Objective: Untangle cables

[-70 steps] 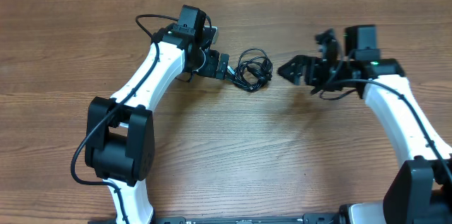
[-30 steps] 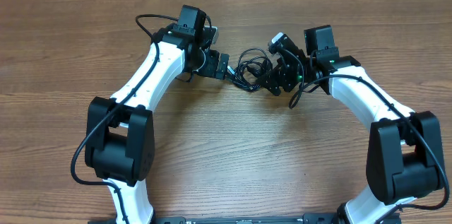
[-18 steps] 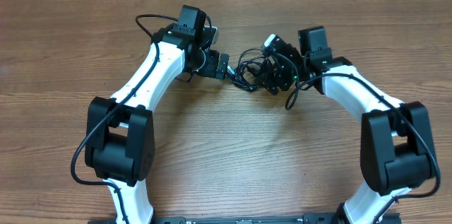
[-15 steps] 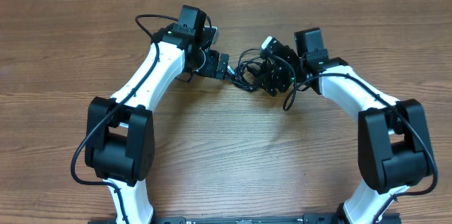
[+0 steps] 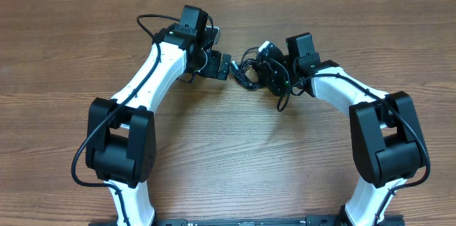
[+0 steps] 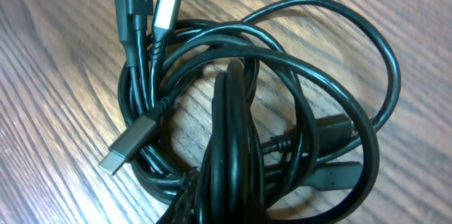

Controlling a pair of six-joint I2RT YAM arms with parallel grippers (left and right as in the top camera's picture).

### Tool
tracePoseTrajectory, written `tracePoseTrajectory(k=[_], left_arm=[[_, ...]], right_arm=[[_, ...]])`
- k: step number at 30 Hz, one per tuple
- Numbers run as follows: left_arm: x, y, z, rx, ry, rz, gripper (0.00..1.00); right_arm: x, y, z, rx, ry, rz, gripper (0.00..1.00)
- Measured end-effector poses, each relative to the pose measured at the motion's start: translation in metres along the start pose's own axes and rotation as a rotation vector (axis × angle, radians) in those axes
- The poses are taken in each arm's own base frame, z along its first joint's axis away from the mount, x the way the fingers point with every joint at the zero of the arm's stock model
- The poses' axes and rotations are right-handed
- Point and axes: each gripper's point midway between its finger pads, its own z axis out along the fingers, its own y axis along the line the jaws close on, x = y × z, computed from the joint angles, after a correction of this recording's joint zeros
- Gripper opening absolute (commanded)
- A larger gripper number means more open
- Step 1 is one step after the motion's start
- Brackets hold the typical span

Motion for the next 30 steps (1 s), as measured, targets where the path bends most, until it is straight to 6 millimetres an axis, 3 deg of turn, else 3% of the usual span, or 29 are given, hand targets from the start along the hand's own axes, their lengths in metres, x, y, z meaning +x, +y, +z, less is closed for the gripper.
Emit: tracePoseTrajectory(k=[7,10,14,16,20,25,30], left_arm=[[0.0,0.0,0.0,0.0,0.0,0.0,1.0],[0.0,0.0,0.0,0.0,0.0,0.0,1.0],[0.0,0.0,0.0,0.0,0.0,0.0,1.0],[0.0,0.0,0.0,0.0,0.0,0.0,0.99],[0.0,0.0,0.0,0.0,0.0,0.0,1.0],[0.0,0.0,0.0,0.0,0.0,0.0,1.0],[0.0,0.0,0.0,0.0,0.0,0.0,1.0]], right_arm=[[0.0,0.012,-0.016,-0.042,0.035,0.306,0.04],[-0.009,0.015,-0.037,-0.067,0.029,0.426,0.04],[-0.048,0.009,-0.088,-0.159,-0.093,0.587,0.04],[-0.058,0.009,-0.105,-0.223,-0.132,0.653,0.04],[-0.058,0.011,-0.126,-0.373,-0.146,0.813,0.04],[-0.066,0.023,-0.148,-0.573,-0.167,0.888,0.04],[-0.065,0.039,-0.156,-0.675,-0.125,0.939,0.04]])
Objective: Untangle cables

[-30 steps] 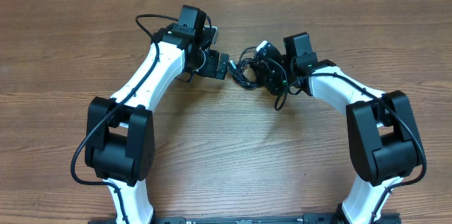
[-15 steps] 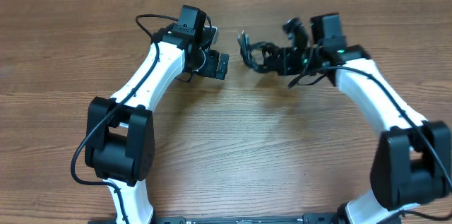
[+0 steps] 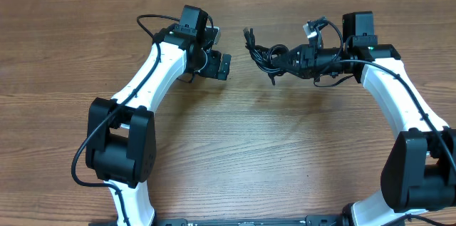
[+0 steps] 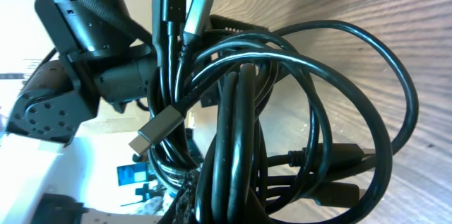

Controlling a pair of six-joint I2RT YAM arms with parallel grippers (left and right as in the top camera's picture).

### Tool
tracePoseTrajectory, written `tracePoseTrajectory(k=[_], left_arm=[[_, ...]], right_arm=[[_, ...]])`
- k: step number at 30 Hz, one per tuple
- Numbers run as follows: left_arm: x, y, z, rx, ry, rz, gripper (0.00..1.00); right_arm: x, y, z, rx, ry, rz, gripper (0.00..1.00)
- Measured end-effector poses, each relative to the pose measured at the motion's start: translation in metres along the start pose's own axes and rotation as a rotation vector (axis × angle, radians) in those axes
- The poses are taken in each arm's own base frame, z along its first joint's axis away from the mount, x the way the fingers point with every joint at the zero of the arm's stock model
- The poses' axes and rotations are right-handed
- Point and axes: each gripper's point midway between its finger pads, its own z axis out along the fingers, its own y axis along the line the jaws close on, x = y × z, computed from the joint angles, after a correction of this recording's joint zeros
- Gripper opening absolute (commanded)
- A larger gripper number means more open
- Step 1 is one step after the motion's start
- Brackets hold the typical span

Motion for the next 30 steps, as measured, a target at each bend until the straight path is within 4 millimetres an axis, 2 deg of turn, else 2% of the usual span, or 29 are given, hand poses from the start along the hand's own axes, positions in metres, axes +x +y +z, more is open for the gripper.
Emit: tracePoseTrajectory(k=[10,14,18,21,25,28,30], left_arm=[[0.0,0.0,0.0,0.001,0.0,0.0,1.0],[0.001,-0.007,0.0,0.043,0.005,-0.045,1.0],[-0.004,-0.043,-0.005,0.251,-0.009,0.023,1.0],[-0.001,-0.077,-0.018,0.457,-0.027,0.163,1.0],[-0.002,-0.108,-0.04,0.684,-0.091,0.307,1.0],[-0.004,-0.112,-0.05,0.761,-0.125,0.337,1.0],[-0.008,-0.104,-0.058,0.798,-0.15,0.328,1.0]], right_arm=[[0.012,0.0,0.0,-0.01,0.038,0.076,0.04],[0.014,-0.001,0.0,-0.007,0.044,0.092,0.04],[0.016,-0.001,0.0,-0.006,0.049,0.15,0.04],[0.017,0.002,0.0,-0.02,0.055,0.206,0.04],[0.014,0.015,-0.003,-0.093,0.072,0.277,0.04],[0.007,0.024,-0.006,-0.142,0.069,0.278,0.04],[0.003,0.029,-0.009,-0.166,0.067,0.294,0.04]])
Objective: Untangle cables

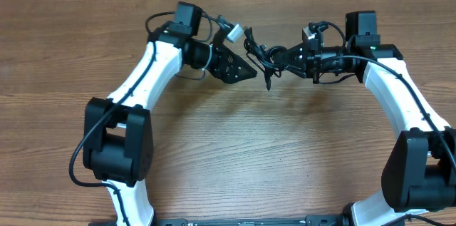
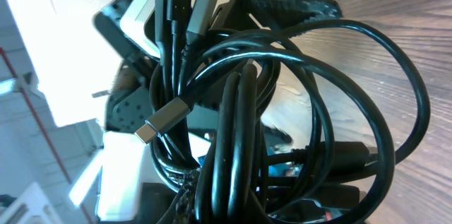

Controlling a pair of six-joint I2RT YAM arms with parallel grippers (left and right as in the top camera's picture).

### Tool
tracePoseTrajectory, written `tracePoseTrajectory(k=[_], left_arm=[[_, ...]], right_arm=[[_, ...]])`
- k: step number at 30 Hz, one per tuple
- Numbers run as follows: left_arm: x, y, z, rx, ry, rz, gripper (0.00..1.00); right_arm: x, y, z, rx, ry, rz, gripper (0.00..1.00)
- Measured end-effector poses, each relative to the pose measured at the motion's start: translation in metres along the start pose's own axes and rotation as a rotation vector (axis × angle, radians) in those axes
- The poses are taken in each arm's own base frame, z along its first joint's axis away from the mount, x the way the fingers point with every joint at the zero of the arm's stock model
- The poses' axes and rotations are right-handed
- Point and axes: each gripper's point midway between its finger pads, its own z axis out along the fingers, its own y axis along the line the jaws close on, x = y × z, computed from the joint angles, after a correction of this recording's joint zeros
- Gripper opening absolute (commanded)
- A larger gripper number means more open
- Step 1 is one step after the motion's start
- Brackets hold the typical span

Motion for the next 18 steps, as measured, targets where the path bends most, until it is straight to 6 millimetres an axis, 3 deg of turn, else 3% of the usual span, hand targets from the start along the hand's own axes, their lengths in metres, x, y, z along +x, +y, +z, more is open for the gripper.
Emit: tracePoseTrajectory(k=[5,12,18], left_arm=[[-0.011,0.004,-0.031,0.072,-0.094,0.026,1.0],[-0.035,-0.005,-0.071,0.21,-0.261,0.176,1.0],[-0.051,-0.027,-0.08,0.319,-0.333,0.344,1.0]], right_arm=[[-0.003,0.01,-0.002,-0.039,0.009,0.043,0.04],[-0.002,0.021,-0.002,-0.076,0.041,0.129,0.04],[0.0,0.037,0.002,-0.108,0.088,0.178,0.04]])
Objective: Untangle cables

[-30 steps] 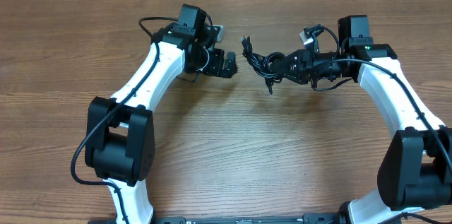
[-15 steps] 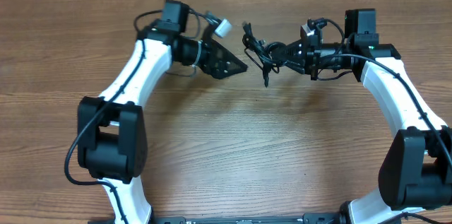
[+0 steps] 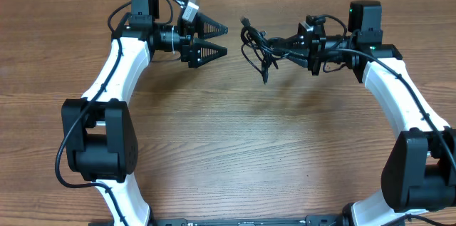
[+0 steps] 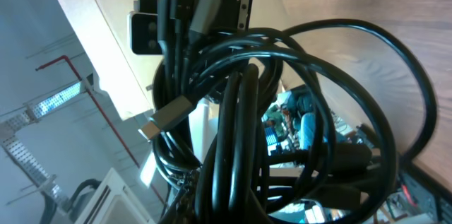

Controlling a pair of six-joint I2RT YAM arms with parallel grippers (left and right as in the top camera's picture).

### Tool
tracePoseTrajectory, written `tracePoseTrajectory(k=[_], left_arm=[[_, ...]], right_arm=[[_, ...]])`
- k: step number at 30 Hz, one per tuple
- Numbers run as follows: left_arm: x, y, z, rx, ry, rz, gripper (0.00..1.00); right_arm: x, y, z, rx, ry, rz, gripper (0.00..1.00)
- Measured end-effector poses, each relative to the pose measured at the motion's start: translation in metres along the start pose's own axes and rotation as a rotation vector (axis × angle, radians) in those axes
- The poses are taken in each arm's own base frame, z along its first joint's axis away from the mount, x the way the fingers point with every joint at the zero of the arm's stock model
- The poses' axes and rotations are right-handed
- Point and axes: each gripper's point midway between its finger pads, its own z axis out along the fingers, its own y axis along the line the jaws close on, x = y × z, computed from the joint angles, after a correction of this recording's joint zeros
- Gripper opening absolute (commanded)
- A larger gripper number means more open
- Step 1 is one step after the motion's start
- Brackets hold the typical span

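A tangled bundle of black cables (image 3: 255, 46) hangs in the air above the wooden table (image 3: 228, 155), with my right gripper (image 3: 283, 43) shut on its right side. In the right wrist view the bundle (image 4: 240, 111) fills the frame, and a silver plug (image 4: 166, 118) sticks out on its left. Several more plugs (image 4: 191, 1) point upward. My left gripper (image 3: 226, 39) stands open to the left of the bundle, its fingertips pointing at it across a small gap, touching nothing. The right fingers are hidden beneath the cables.
Both white arms reach in from the near edge and bend toward the table's far middle. The left arm's own black cable (image 3: 117, 13) loops by its wrist. A tan wall edge runs along the back.
My left gripper was right at the bundle's lower left; now it sits farther left and back, with its jaws spread wide. The right gripper still holds the bundle in nearly the same spot.
The bundle first lay on the table under my right gripper, with the left arm parked to the left. Then it hung lifted, held from the right. The left gripper then stood against the bundle, and now it stands open a short way off.
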Motion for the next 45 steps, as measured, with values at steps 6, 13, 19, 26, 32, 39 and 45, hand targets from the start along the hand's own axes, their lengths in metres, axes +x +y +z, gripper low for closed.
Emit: tracePoseTrajectory(k=[6,13,19,26,32,39,45], left_arm=[[-0.008,-0.009,0.014,0.062,-0.002,0.071,1.0],[-0.012,-0.012,0.021,0.083,0.002,0.113,1.0],[-0.014,-0.012,0.022,0.083,0.001,0.133,0.59],[-0.015,-0.012,0.021,0.088,-0.001,0.146,0.04],[-0.015,-0.012,0.021,0.088,-0.001,0.146,0.04],[-0.015,-0.012,0.022,0.085,0.001,0.129,0.05],[-0.015,-0.011,0.022,0.081,0.002,0.109,0.04]], right_arm=[[0.005,0.018,0.013,-0.011,0.046,-0.006,0.04],[0.014,0.026,0.028,-0.005,0.09,0.025,0.04],[0.018,0.025,0.033,0.002,0.105,0.044,0.04],[0.016,0.025,0.033,0.002,0.097,0.046,0.04],[0.016,0.025,0.033,0.002,0.094,0.046,0.04],[0.013,0.025,0.034,0.002,0.078,0.047,0.23],[0.008,0.025,0.035,0.002,0.046,0.0,0.66]])
